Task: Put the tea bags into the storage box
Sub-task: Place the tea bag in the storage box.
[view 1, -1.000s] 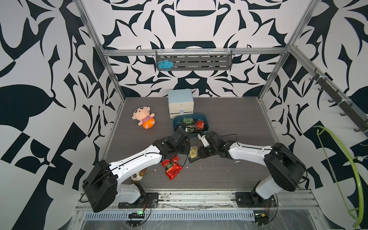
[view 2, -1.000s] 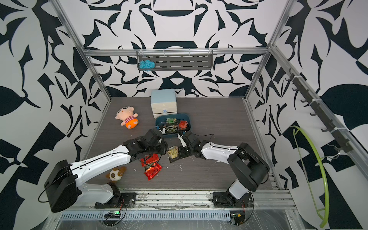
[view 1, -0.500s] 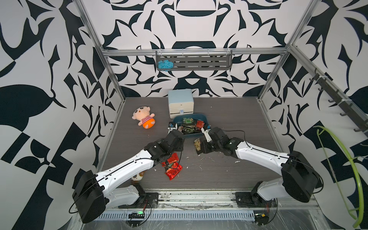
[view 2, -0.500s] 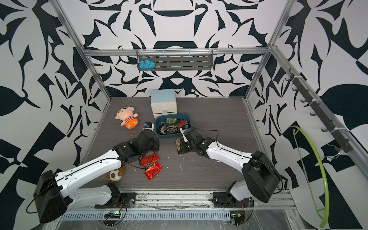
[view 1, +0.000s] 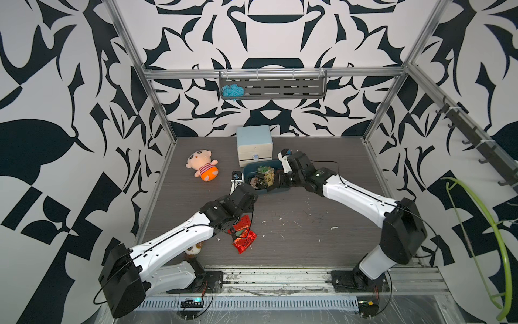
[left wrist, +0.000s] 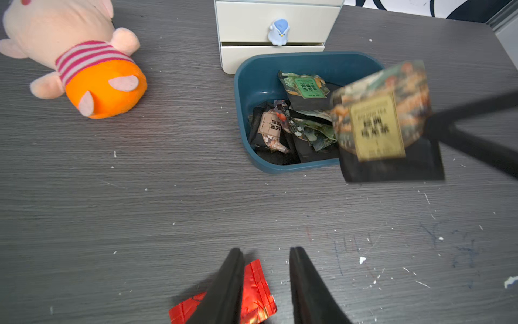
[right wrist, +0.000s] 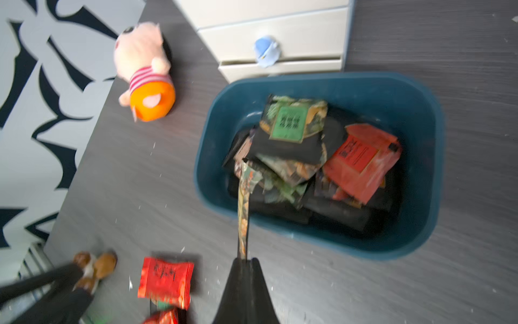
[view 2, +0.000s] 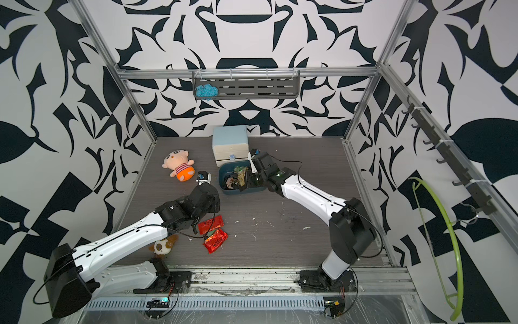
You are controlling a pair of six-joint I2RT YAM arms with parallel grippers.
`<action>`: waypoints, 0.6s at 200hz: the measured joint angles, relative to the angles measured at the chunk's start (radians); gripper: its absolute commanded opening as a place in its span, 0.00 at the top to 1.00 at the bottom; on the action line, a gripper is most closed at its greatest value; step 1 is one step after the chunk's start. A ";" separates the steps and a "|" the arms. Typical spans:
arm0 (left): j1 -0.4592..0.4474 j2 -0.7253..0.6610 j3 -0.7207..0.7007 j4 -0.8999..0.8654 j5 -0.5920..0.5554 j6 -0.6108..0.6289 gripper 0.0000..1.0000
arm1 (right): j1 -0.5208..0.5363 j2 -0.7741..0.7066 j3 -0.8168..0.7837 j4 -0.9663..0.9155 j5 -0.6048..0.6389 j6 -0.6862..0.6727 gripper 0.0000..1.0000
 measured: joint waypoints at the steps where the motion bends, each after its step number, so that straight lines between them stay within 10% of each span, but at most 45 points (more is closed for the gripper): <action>1: 0.000 0.000 0.000 0.000 0.000 0.000 0.65 | -0.003 0.008 0.007 0.000 -0.003 0.002 1.00; 85: 0.000 -0.007 0.000 -0.009 0.004 -0.008 0.63 | -0.089 0.341 0.265 -0.031 -0.123 0.097 1.00; 120: 0.000 -0.012 0.000 -0.014 0.002 -0.008 0.62 | -0.126 0.346 0.267 -0.090 -0.104 0.095 0.64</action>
